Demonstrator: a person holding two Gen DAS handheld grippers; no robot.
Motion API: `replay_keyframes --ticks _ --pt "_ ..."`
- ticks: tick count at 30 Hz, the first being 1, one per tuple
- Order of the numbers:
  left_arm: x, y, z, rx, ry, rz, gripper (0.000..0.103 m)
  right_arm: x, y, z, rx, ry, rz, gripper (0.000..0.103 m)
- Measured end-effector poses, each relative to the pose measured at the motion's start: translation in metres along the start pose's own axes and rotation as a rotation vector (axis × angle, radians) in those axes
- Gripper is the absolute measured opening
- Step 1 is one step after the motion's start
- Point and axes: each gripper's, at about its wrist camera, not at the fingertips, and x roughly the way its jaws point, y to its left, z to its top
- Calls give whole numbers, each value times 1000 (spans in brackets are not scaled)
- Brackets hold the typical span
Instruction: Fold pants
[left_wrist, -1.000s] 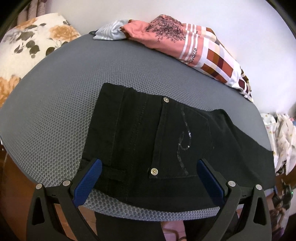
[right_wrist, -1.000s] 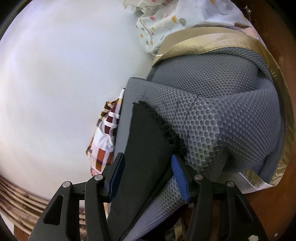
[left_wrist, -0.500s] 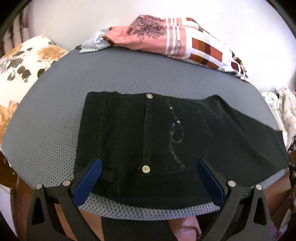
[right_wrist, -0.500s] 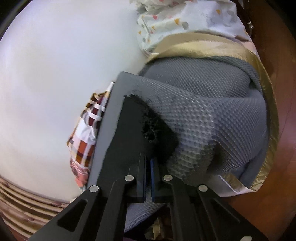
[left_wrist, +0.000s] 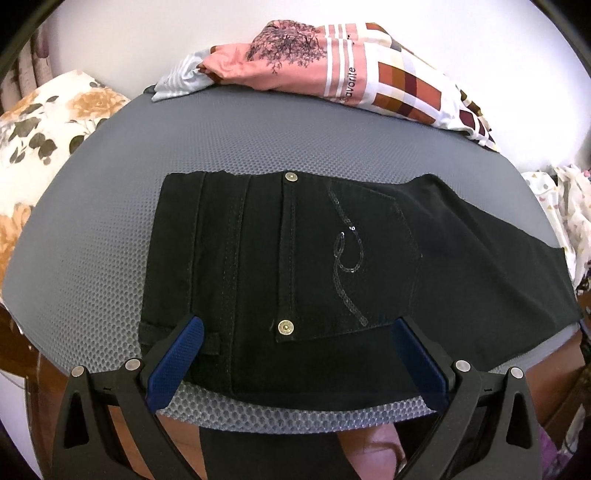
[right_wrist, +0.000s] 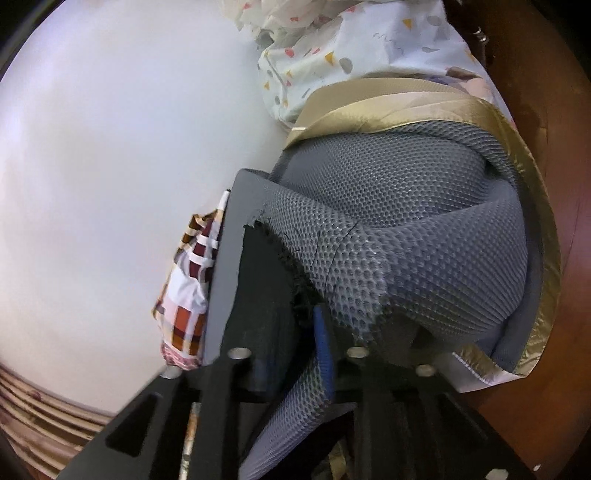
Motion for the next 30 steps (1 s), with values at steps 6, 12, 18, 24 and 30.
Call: replay_keyframes --ticks 6,12,18,24,30 --pt "0 -1 0 3 0 -11 102 13 4 -7 4 -3 21 38" --pt "0 -4 -1 22 4 -2 102 33 18 -23 -43 33 45 38" --pt "1 -2 -1 11 5 -13 102 39 25 -20 -55 16 7 34" --pt "-1 -4 -2 19 -14 -14 102 49 40 -26 -167 33 -184 4" --pt "-7 1 0 -1 -33 0 102 55 47 -26 -206 61 -233 6"
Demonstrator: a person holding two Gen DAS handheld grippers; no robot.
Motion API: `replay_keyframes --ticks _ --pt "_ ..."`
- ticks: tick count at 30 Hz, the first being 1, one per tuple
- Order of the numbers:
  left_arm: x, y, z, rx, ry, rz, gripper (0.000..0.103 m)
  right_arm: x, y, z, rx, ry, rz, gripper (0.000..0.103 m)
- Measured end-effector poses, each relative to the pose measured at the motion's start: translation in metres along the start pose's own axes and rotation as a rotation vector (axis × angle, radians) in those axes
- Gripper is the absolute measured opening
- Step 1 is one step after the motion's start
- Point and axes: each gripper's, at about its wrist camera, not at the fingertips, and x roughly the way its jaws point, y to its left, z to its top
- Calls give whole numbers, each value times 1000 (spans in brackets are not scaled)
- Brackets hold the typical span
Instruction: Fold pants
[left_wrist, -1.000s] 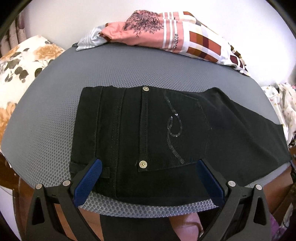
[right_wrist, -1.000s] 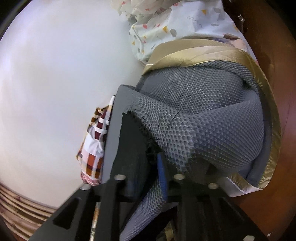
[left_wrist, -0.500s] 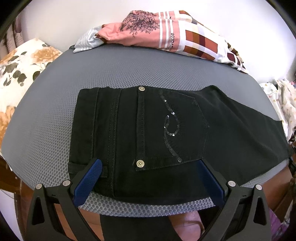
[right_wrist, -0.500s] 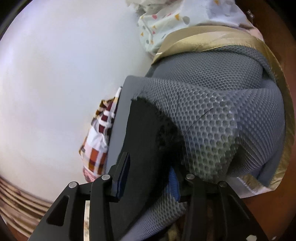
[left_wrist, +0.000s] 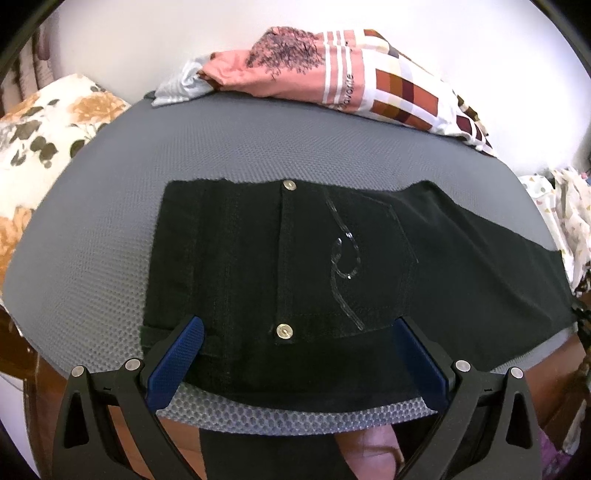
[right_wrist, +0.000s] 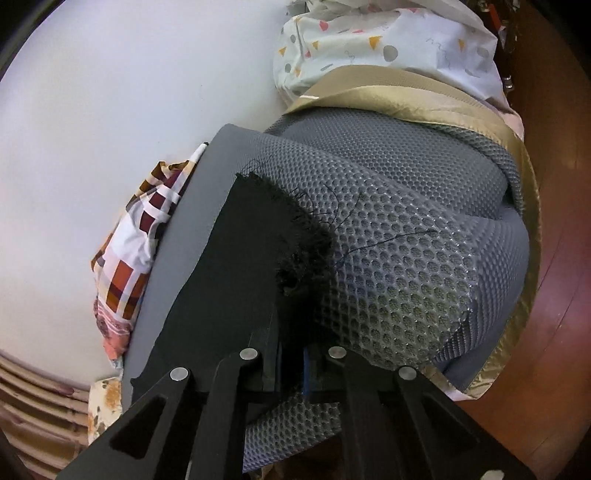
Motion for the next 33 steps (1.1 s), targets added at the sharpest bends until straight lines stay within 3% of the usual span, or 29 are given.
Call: replay_keyframes --ticks 6,22,33 --pt "-3 -4 1 44 -16 60 102 1 -6 4 70 0 20 8" --pt "-5 -33 -3 224 -57 197 102 8 -2 7 89 -4 10 8" --pt "1 -42 -8 272 -40 235 102 6 7 7 115 -4 57 9"
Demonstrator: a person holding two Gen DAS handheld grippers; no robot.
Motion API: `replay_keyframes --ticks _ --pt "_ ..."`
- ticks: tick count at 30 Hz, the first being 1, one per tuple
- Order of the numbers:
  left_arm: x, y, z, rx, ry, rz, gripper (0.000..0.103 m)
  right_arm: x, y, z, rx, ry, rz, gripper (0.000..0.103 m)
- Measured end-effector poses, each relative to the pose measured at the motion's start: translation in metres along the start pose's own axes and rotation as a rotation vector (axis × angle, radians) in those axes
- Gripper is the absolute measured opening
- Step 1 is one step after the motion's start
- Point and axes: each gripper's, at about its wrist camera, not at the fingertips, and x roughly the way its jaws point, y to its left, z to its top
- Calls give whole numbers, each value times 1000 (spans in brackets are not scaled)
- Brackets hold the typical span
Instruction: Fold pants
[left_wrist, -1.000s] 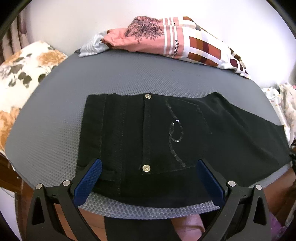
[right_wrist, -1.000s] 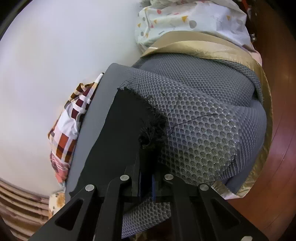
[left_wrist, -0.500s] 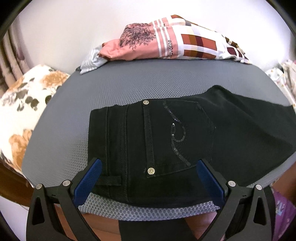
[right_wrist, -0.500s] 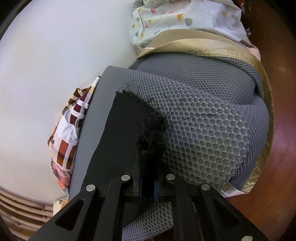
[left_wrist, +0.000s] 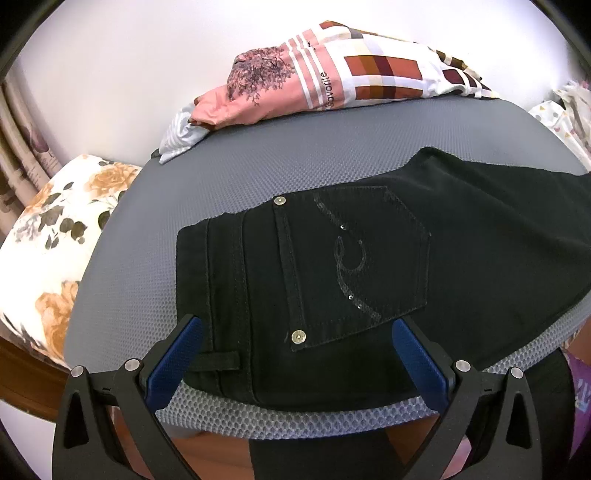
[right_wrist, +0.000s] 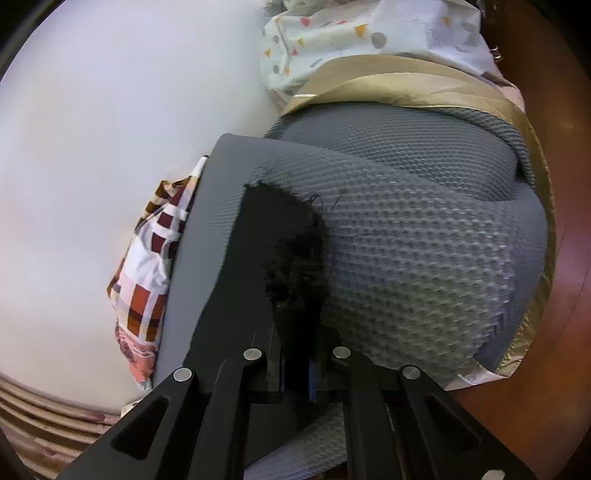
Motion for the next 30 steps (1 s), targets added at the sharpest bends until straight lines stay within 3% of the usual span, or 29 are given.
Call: replay_keyframes --ticks 15,30 --pt "4 6 -1 -15 15 9 102 34 85 -34 -133 99 126 9" --pt "10 7 -5 -6 26 16 102 99 173 -127 -280 351 248 9"
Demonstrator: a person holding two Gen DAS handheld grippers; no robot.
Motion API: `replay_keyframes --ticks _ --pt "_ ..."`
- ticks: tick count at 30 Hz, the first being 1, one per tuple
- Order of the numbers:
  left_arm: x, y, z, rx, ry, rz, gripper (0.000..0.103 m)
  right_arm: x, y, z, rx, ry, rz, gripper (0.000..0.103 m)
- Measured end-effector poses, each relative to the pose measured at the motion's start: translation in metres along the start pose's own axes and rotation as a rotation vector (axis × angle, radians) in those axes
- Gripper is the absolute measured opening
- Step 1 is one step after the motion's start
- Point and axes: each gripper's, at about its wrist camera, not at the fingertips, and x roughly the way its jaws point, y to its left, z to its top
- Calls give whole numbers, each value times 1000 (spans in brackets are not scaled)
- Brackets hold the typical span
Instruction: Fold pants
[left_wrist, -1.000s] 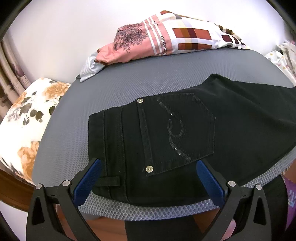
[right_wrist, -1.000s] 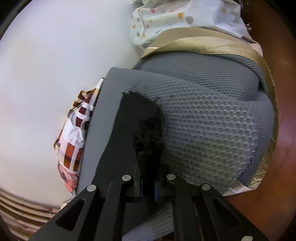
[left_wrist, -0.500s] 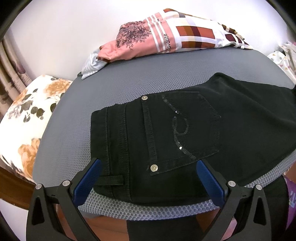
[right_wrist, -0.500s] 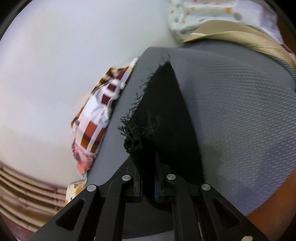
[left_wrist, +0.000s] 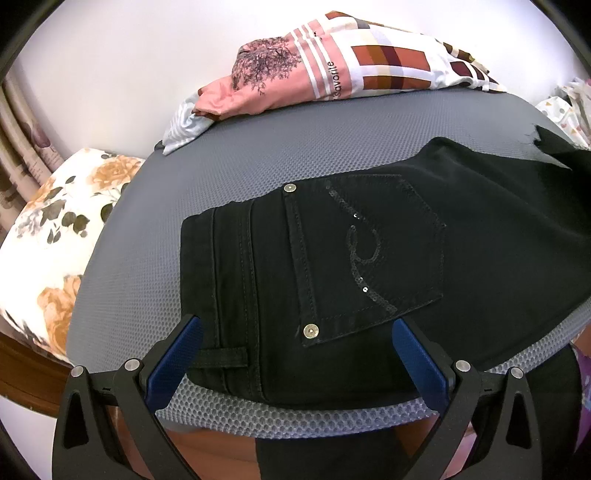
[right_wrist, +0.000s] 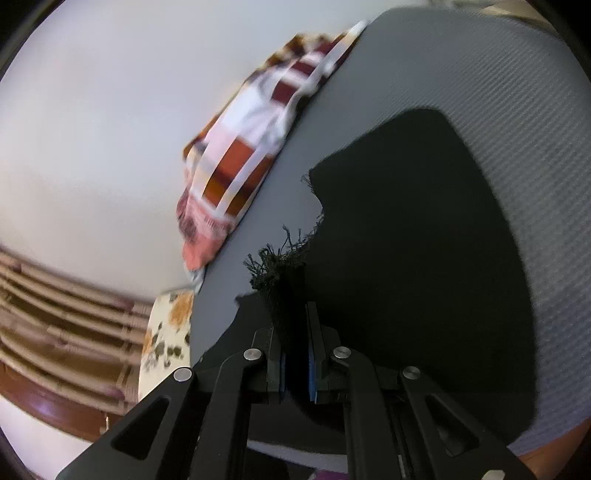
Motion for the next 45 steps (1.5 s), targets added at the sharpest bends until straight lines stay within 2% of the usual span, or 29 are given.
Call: replay_keyframes --ticks 10,16,29,34,38,41,45 --pt "3 2 -1 -4 11 -2 102 58 44 -54 -107 180 33 9" --pt "5 1 -1 7 15 0 102 83 50 -81 -163 252 -9 9" --pt "8 -6 -4 30 25 2 102 86 66 -102 -343 251 -77 10" --pt "8 -8 -4 37 29 2 102 80 76 -104 -380 230 -45 10" --pt "10 -9 -4 41 34 1 102 87 81 -115 -426 258 -45 10" --pt "10 -9 -4 40 34 1 102 97 79 -126 -470 289 -79 10" --pt "11 -10 -5 43 38 1 102 103 71 -128 -471 306 -87 10"
